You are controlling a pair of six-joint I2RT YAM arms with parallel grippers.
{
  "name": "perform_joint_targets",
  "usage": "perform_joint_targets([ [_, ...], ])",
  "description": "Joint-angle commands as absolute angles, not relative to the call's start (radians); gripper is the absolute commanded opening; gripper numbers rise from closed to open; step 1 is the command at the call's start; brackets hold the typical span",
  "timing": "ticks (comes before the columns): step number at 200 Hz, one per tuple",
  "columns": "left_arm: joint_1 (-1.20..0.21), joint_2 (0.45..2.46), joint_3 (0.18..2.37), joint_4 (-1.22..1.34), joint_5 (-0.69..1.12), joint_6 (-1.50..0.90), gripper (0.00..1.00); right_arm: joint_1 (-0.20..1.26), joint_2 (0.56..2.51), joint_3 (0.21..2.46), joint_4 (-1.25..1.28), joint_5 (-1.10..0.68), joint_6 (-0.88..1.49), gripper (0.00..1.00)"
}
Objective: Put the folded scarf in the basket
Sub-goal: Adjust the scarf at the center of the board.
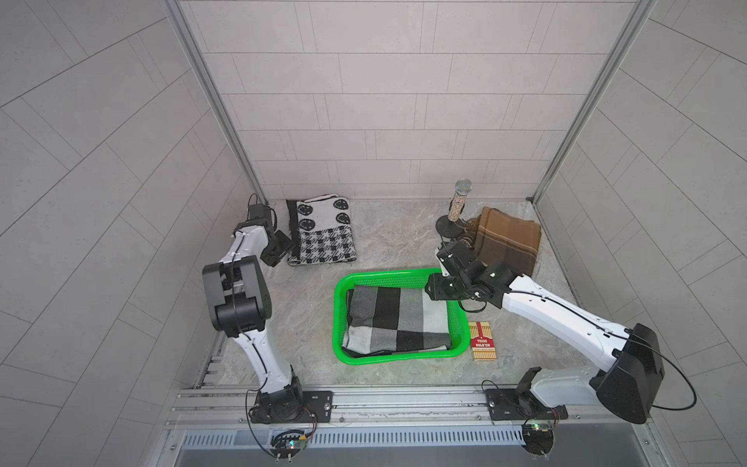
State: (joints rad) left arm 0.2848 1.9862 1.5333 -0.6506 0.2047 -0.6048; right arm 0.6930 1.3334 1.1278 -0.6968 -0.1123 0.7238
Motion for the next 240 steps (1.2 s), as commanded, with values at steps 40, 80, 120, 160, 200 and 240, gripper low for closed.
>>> perform_joint_targets([
  [40,0.278,2.154,1.636,-0.653,0.366,-0.585,0.48,0.680,1.351,1.151,-0.701,-0.141,0.704,0.50],
  [80,0.261,2.122,1.537,-0.603,0.392,-0.624,0.10,0.680,1.396,1.179,-0.690,-0.159,0.709,0.50],
  [120,0.235,2.013,1.357,-0.492,0.482,-0.699,0.00,0.677,1.426,1.237,-0.692,-0.151,0.702,0.50],
  [160,0.146,1.868,1.101,-0.289,0.553,-0.858,0.00,0.656,1.510,1.374,-0.739,-0.163,0.669,0.50],
  [200,0.023,1.814,0.950,-0.089,0.574,-1.002,0.00,0.631,1.633,1.511,-0.763,-0.204,0.641,0.51],
  [240,-0.086,1.805,0.878,0.049,0.572,-1.105,0.00,0.614,1.744,1.620,-0.781,-0.215,0.619,0.50],
])
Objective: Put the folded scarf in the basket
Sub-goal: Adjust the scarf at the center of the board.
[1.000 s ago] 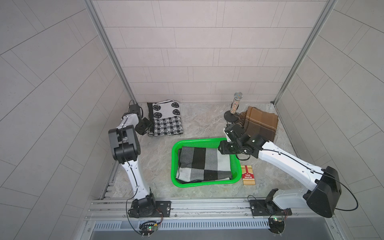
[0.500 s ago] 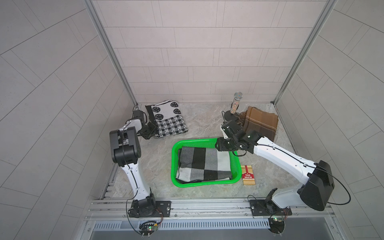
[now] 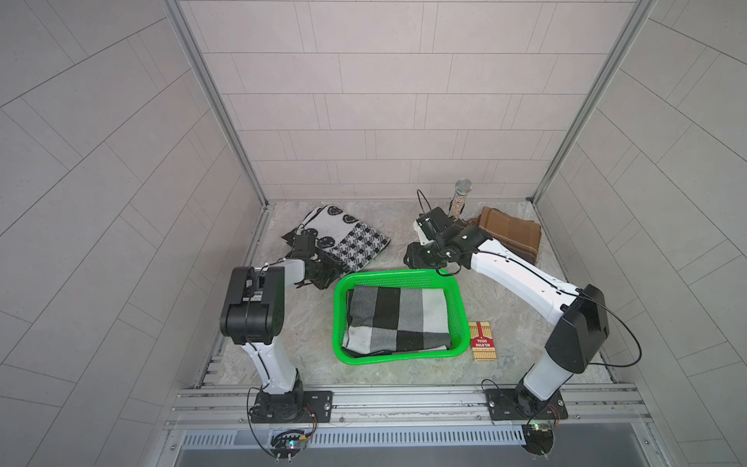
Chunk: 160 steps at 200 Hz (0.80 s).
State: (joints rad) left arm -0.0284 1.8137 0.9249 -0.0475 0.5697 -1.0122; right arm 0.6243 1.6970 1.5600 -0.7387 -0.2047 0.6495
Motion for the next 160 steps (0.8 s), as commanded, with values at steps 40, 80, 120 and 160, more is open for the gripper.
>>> perform_joint_targets([
  [40,-0.161,1.811,0.874,0.122,0.609,-1.135,0.00,0.600,1.865,1.712,-0.781,-0.244,0.632,0.53],
  [80,-0.117,1.749,0.870,-0.027,0.597,-1.018,0.34,0.588,1.982,1.803,-0.782,-0.288,0.653,0.60],
  [120,-0.027,1.582,0.975,-0.358,0.440,-0.826,0.60,0.586,2.024,1.841,-0.785,-0.273,0.655,0.67],
  [160,0.066,1.639,1.230,-0.555,0.324,-0.650,0.68,0.567,2.055,1.870,-0.789,-0.278,0.663,0.70],
])
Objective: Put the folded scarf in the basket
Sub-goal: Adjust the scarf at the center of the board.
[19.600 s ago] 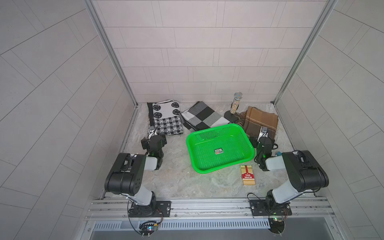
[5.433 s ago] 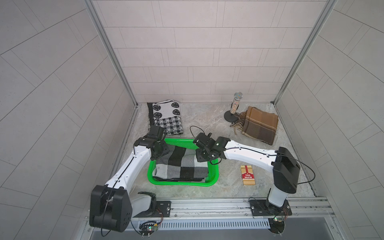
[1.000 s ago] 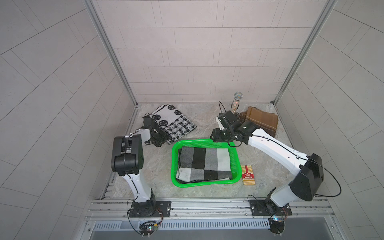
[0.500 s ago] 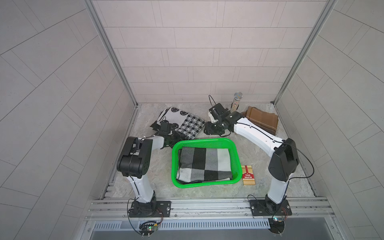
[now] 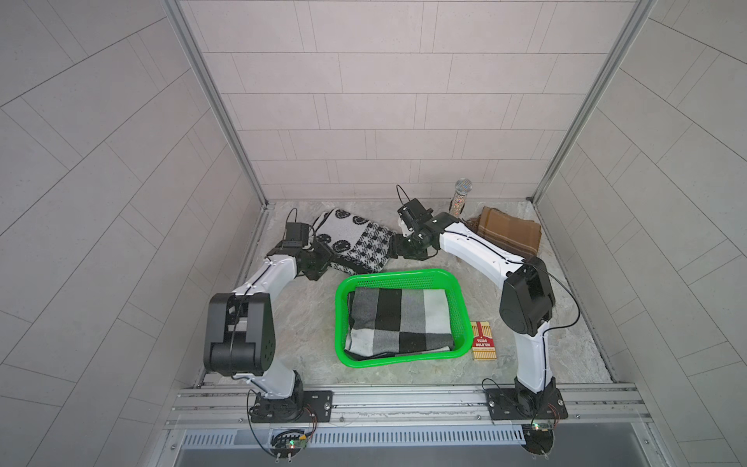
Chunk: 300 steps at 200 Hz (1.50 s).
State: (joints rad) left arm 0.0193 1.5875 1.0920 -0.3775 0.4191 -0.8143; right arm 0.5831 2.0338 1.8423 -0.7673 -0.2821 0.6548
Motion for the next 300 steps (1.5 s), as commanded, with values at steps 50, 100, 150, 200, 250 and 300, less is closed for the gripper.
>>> perform_joint_targets([
  [50,0.110,2.021,1.732,-0.657,0.264,-0.447,0.68,0.523,2.095,1.880,-0.780,-0.332,0.703,0.76],
  [100,0.116,2.304,2.028,-0.667,0.263,-0.305,0.80,0.499,2.146,1.914,-0.774,-0.376,0.723,0.81],
  [150,0.127,2.503,2.172,-0.658,0.492,-0.335,0.80,0.486,2.195,1.934,-0.769,-0.405,0.716,0.81],
  [200,0.147,2.506,2.138,-0.692,0.566,-0.405,0.45,0.477,2.192,1.929,-0.773,-0.404,0.710,0.80],
  [250,0.223,2.185,1.607,-0.358,0.535,-0.613,0.07,0.462,2.184,1.958,-0.813,-0.368,0.672,0.80],
  [300,0.252,2.010,1.294,-0.217,0.677,-0.720,0.17,0.437,2.280,2.060,-0.851,-0.399,0.604,0.80],
])
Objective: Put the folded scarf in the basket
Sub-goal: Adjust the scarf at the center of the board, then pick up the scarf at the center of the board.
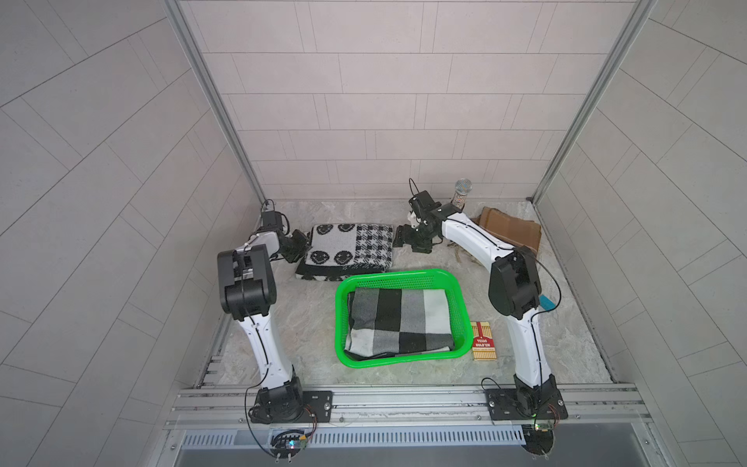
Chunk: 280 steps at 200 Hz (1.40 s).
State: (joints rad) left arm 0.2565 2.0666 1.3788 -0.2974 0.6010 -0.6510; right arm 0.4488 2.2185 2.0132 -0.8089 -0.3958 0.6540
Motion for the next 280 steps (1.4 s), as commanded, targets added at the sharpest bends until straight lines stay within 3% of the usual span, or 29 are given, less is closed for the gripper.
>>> perform_joint_targets([
  [1,0.253,2.007,1.292,-0.220,0.677,-0.719,0.18,0.436,2.283,2.062,-0.851,-0.400,0.604,0.80],
  [21,0.254,1.952,1.273,-0.311,0.609,-0.692,0.48,0.427,2.332,2.116,-0.845,-0.440,0.601,0.77],
  [39,0.258,1.922,1.286,-0.386,0.533,-0.634,0.61,0.427,2.383,2.179,-0.851,-0.475,0.611,0.75],
  [78,0.269,1.974,1.366,-0.450,0.504,-0.579,0.70,0.434,2.483,2.266,-0.842,-0.525,0.657,0.75],
  [128,0.231,2.066,1.392,-0.433,0.612,-0.575,0.73,0.446,2.565,2.306,-0.802,-0.576,0.720,0.75],
  [162,0.212,2.079,1.347,-0.424,0.607,-0.600,0.70,0.461,2.603,2.334,-0.796,-0.600,0.744,0.75],
  [206,0.188,2.082,1.298,-0.372,0.645,-0.637,0.60,0.483,2.624,2.333,-0.734,-0.649,0.796,0.66],
  [252,0.178,2.070,1.241,-0.255,0.707,-0.716,0.46,0.489,2.630,2.334,-0.685,-0.656,0.839,0.36],
  [268,0.167,2.063,1.238,-0.200,0.745,-0.757,0.34,0.489,2.624,2.335,-0.675,-0.657,0.844,0.21],
  [280,0.160,2.056,1.233,-0.157,0.772,-0.785,0.15,0.489,2.613,2.335,-0.664,-0.653,0.847,0.10],
])
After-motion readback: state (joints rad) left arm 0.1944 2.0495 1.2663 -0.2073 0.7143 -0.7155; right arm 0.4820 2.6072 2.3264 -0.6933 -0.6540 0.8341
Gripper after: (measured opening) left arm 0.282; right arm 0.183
